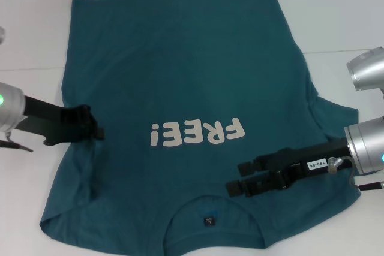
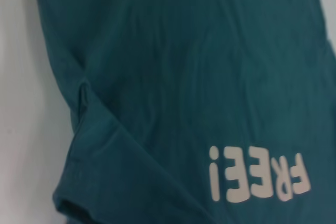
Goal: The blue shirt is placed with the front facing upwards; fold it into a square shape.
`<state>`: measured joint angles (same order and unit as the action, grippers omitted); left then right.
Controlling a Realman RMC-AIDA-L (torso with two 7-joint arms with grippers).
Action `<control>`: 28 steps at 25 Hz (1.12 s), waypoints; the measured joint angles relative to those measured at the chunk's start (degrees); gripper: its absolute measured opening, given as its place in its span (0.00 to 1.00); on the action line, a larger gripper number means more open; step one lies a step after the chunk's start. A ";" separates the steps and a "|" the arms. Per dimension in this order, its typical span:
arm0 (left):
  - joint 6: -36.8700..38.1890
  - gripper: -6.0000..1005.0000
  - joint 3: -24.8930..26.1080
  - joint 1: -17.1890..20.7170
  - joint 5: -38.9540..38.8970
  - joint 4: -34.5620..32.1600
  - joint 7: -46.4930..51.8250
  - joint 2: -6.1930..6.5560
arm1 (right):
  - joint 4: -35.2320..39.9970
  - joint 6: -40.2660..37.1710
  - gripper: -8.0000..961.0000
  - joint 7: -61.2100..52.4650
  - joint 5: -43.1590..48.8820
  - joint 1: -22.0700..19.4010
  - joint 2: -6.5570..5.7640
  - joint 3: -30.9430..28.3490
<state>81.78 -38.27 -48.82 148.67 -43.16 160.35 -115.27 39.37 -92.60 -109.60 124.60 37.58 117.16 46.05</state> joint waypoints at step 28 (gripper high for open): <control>-8.08 0.49 -2.15 3.12 -1.88 -0.82 2.07 0.83 | -0.74 2.01 0.95 0.03 0.00 -0.86 0.03 0.00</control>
<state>73.70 -40.41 -45.70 146.79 -43.98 162.42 -114.44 38.63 -90.59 -109.57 124.59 36.72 117.19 46.05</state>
